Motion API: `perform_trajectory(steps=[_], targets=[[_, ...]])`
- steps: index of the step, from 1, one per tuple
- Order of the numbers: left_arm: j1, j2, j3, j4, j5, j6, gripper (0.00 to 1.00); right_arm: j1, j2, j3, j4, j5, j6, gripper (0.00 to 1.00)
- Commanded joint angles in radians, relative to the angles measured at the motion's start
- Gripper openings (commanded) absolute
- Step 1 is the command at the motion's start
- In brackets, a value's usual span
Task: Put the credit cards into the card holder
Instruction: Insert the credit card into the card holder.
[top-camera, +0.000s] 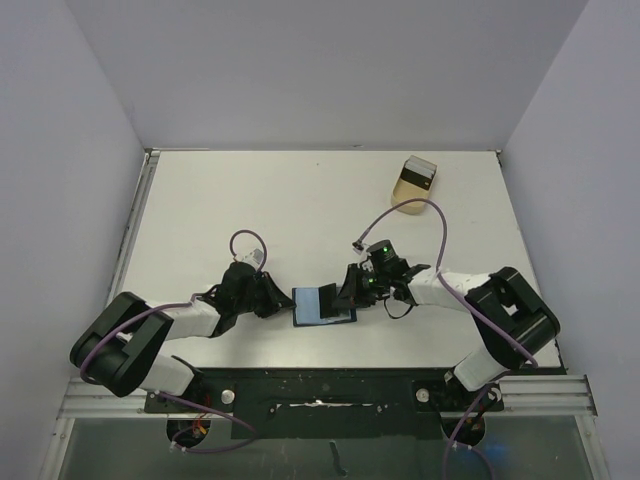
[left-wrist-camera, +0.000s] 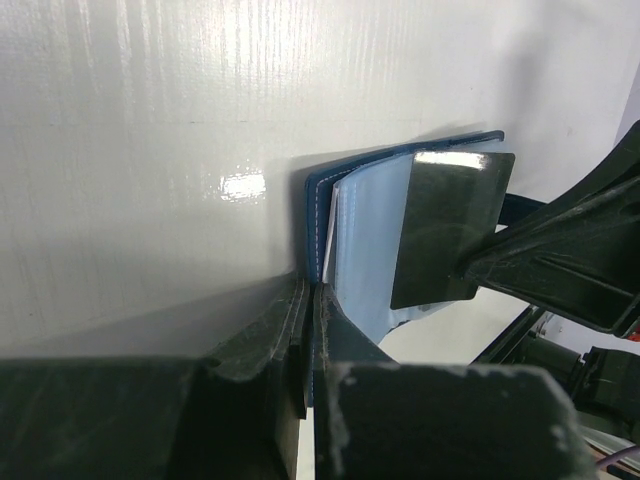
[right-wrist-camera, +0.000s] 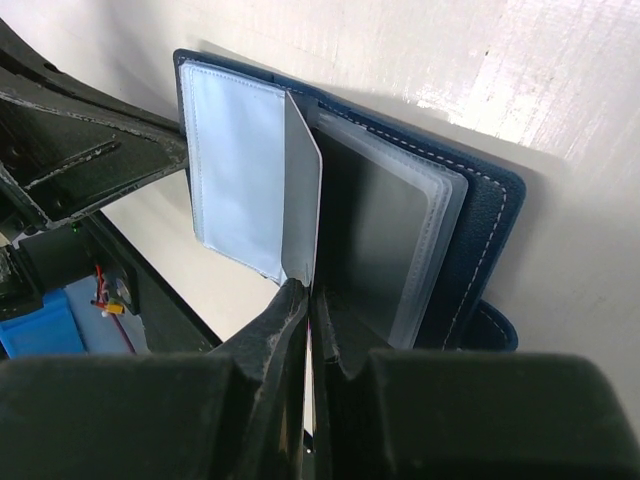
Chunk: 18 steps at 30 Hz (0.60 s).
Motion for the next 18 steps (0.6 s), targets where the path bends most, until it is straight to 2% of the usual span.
perform_trajectory(steps=[1,9,18], targets=[[0.004,0.016,0.018,0.035,-0.008,0.024,0.00,0.002,0.033,0.001,0.019,-0.025,-0.022,0.04],[0.005,0.019,0.019,0.039,-0.007,0.023,0.00,0.001,0.023,-0.005,0.011,-0.024,0.014,0.04],[0.004,0.012,0.015,0.037,-0.009,0.022,0.00,0.001,-0.047,-0.017,-0.039,0.057,0.058,0.04]])
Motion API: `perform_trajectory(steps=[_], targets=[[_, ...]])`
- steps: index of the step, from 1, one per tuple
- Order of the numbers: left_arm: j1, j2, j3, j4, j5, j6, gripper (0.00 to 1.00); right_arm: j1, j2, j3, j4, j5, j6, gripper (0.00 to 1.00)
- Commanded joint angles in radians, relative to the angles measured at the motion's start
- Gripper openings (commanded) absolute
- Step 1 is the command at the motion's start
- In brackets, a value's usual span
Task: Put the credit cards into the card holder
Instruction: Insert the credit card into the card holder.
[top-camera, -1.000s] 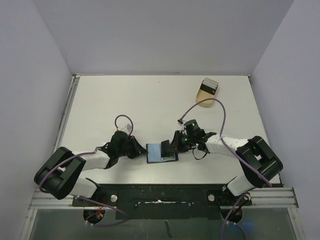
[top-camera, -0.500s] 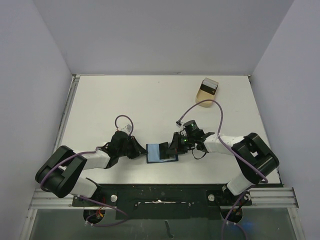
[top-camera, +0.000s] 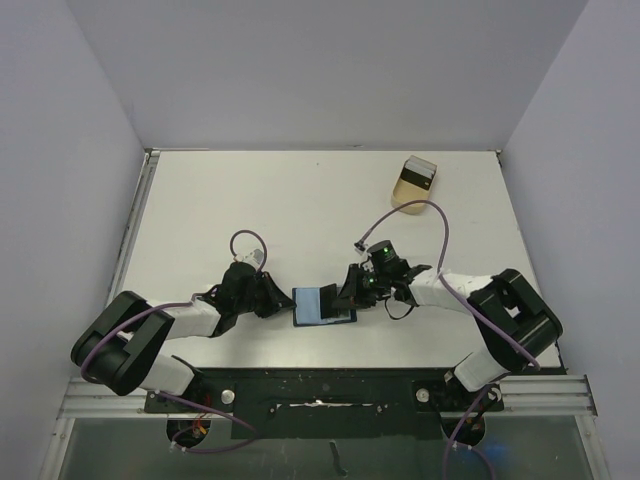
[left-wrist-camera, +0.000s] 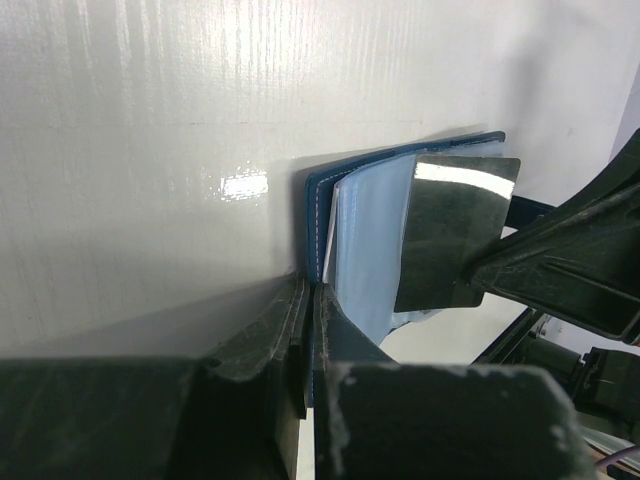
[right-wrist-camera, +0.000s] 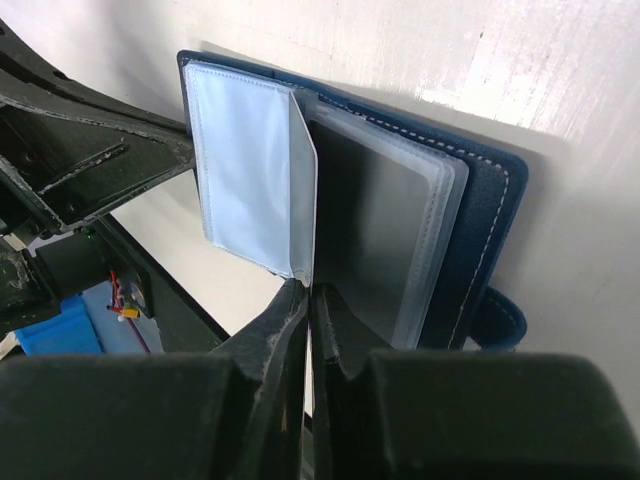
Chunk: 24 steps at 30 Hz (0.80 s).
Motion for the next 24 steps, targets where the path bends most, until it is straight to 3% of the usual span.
perform_trajectory(steps=[1,24], targets=[[0.004,0.003,0.015,0.031,-0.010,0.022,0.00,0.006,-0.047,-0.014,-0.041,0.065,0.010,0.04],[0.004,0.002,0.024,0.032,-0.002,0.020,0.00,0.032,0.022,-0.036,0.055,0.031,0.092,0.03]])
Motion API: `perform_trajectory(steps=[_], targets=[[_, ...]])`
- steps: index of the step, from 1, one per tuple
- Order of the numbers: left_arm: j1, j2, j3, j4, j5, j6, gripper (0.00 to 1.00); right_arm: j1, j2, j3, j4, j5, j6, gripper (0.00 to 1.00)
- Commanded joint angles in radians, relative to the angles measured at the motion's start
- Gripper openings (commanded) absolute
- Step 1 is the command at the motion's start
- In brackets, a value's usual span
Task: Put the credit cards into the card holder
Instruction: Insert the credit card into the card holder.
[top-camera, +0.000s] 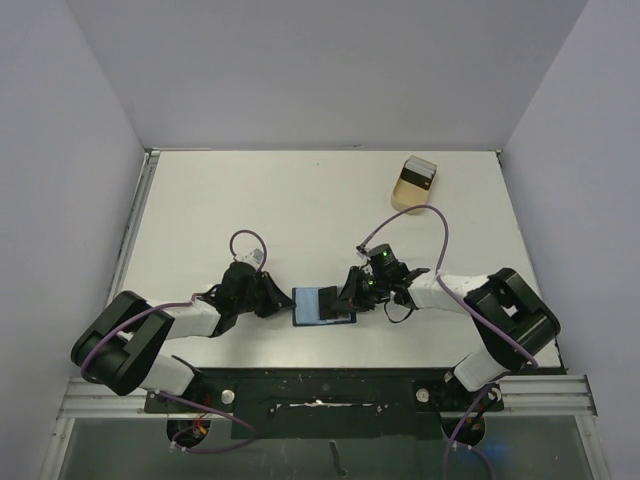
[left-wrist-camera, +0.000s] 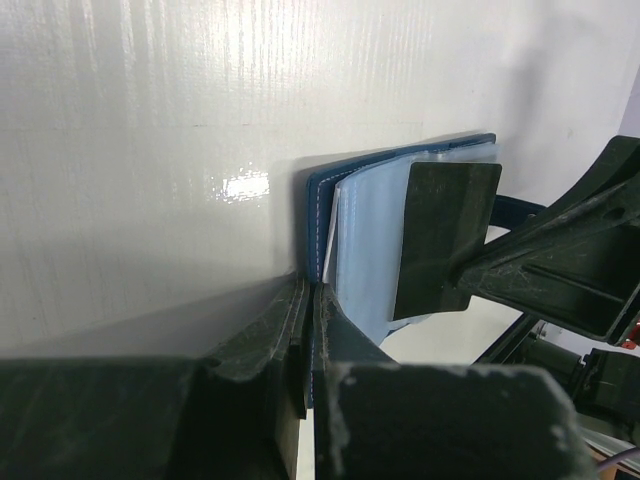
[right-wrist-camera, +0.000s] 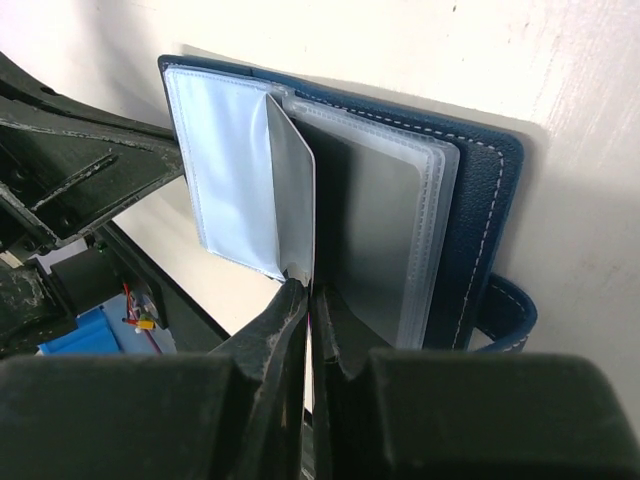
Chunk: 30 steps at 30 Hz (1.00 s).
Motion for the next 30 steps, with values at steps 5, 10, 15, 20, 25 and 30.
perform_trajectory(steps=[5,10,15,20,25,30], targets=[[0.004,0.000,0.024,0.034,-0.003,0.019,0.00,0.015,0.043,0.012,0.022,-0.024,-0.005,0.03],[0.003,-0.005,0.019,0.031,-0.003,0.019,0.00,0.015,0.028,0.010,-0.002,-0.005,0.002,0.03],[0.003,-0.011,0.018,0.028,-0.003,0.019,0.00,0.014,-0.011,-0.019,-0.009,0.054,0.035,0.02],[0.003,-0.010,0.016,0.025,-0.006,0.019,0.00,0.017,-0.040,-0.042,-0.010,0.104,0.058,0.01],[0.003,-0.010,0.018,0.018,-0.013,0.019,0.00,0.016,-0.065,-0.054,-0.026,0.140,0.056,0.03],[0.003,-0.008,0.021,0.024,-0.007,0.020,0.00,0.019,-0.030,-0.036,-0.023,0.103,0.029,0.03]])
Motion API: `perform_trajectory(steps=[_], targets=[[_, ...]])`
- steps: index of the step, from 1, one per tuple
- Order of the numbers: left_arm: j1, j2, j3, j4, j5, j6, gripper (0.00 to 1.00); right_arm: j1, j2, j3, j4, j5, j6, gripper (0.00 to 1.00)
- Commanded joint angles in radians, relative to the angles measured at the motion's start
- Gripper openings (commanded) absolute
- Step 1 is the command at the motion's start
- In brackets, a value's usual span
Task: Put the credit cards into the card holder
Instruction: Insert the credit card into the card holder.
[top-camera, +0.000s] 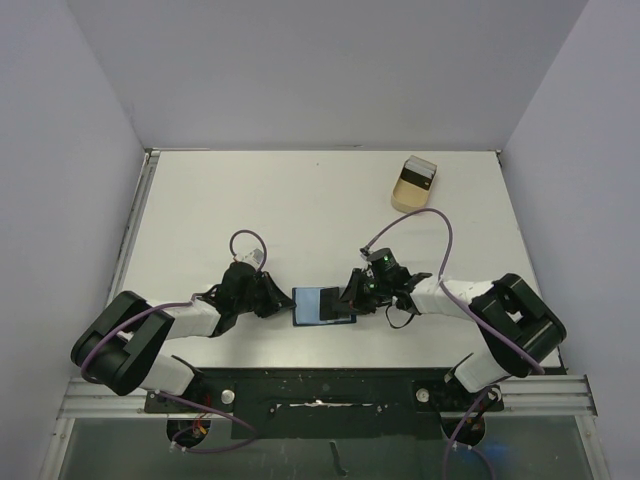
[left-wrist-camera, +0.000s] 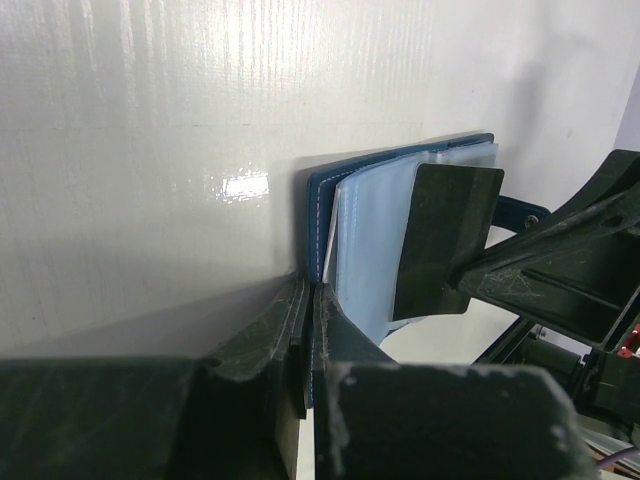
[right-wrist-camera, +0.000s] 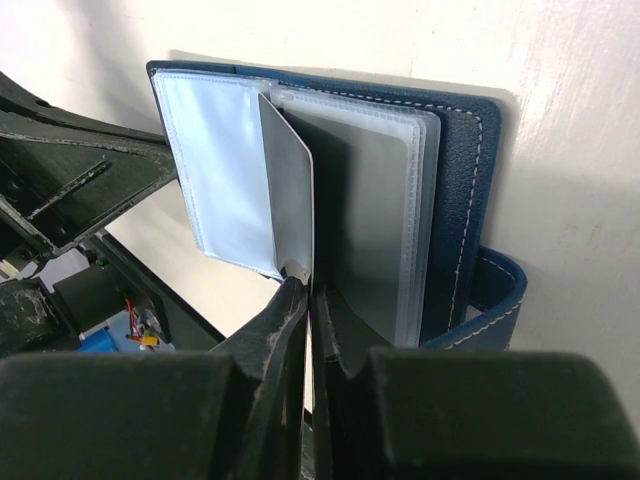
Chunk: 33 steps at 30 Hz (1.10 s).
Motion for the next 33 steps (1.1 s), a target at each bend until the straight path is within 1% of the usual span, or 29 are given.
perform_trajectory(steps=[1,9,15,17,19,20,22,23,27,33], targets=[[0.002,-0.007,0.021,0.026,-0.006,0.020,0.00,0.005,0.024,0.006,-0.032,0.022,-0.037,0.03],[0.002,0.002,0.024,0.032,0.003,0.021,0.00,0.020,0.078,0.042,0.007,-0.035,-0.032,0.05],[0.002,0.002,0.025,0.034,0.009,0.022,0.00,0.024,0.101,0.080,-0.031,-0.044,-0.061,0.08],[0.002,-0.001,0.025,0.034,0.010,0.022,0.00,0.026,0.094,0.101,-0.074,-0.019,-0.083,0.11],[0.002,-0.005,0.023,0.032,0.010,0.022,0.00,0.026,0.068,0.116,-0.133,0.028,-0.101,0.18],[0.002,-0.006,0.022,0.032,0.009,0.022,0.00,0.025,0.053,0.125,-0.161,0.058,-0.109,0.23],[0.002,-0.006,0.019,0.031,0.007,0.022,0.00,0.026,0.026,0.146,-0.212,0.103,-0.128,0.37],[0.002,-0.007,0.019,0.031,0.009,0.022,0.00,0.026,0.017,0.161,-0.239,0.121,-0.137,0.41],[0.003,0.000,0.022,0.033,0.016,0.020,0.00,0.026,0.007,0.199,-0.295,0.165,-0.161,0.43],[0.002,0.006,0.014,0.053,0.026,0.014,0.00,0.037,0.047,0.234,-0.266,0.152,-0.180,0.43]])
